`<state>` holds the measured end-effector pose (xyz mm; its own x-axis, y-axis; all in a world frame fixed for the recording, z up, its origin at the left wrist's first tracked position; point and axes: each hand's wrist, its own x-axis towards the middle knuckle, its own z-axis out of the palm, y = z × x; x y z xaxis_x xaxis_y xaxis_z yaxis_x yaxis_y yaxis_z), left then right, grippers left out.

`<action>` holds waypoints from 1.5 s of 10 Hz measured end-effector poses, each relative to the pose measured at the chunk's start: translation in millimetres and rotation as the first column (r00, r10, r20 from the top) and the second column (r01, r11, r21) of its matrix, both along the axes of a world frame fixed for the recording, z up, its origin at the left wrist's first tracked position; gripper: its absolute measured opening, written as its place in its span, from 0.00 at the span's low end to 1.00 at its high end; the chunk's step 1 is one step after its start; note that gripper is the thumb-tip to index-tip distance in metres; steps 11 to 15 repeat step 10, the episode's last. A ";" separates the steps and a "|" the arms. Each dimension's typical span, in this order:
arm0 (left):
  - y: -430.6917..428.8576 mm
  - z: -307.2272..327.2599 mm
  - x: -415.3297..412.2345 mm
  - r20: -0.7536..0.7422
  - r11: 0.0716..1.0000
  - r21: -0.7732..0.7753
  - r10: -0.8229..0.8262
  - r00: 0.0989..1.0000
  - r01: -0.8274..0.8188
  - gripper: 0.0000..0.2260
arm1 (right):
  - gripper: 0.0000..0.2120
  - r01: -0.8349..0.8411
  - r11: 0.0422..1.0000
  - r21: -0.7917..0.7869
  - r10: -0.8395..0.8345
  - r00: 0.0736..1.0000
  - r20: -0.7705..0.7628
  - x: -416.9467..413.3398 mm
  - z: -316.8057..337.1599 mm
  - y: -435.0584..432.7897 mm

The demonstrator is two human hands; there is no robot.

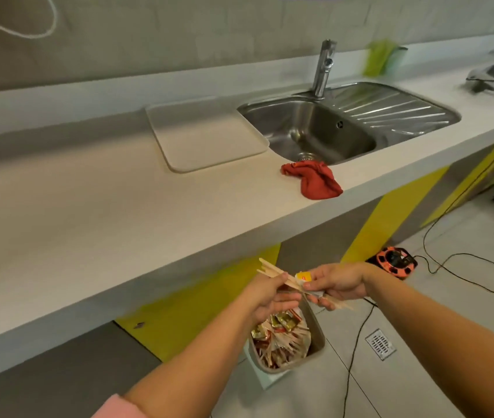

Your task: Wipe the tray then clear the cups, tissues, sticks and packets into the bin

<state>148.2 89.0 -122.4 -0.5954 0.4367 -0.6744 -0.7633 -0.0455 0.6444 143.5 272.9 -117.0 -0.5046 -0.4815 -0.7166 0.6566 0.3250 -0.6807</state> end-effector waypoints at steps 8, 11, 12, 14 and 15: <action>23.0 -130.4 10.7 0.116 0.899 -0.434 0.116 0.986 -0.054 0.06 | 0.13 0.022 0.740 0.672 0.051 0.995 -0.089 -4.4 -152.7 -26.1; 12.9 -123.0 10.5 0.007 0.855 -0.503 0.148 0.989 -0.124 0.09 | 0.14 -0.182 0.540 0.822 0.440 0.893 -0.091 -14.5 -142.5 -33.0; 12.9 -123.0 10.5 0.007 0.855 -0.503 0.148 0.989 -0.124 0.09 | 0.14 -0.182 0.540 0.822 0.440 0.893 -0.091 -14.5 -142.5 -33.0; 12.9 -123.0 10.5 0.007 0.855 -0.503 0.148 0.989 -0.124 0.09 | 0.14 -0.182 0.540 0.822 0.440 0.893 -0.091 -14.5 -142.5 -33.0; 12.9 -123.0 10.5 0.007 0.855 -0.503 0.148 0.989 -0.124 0.09 | 0.14 -0.182 0.540 0.822 0.440 0.893 -0.091 -14.5 -142.5 -33.0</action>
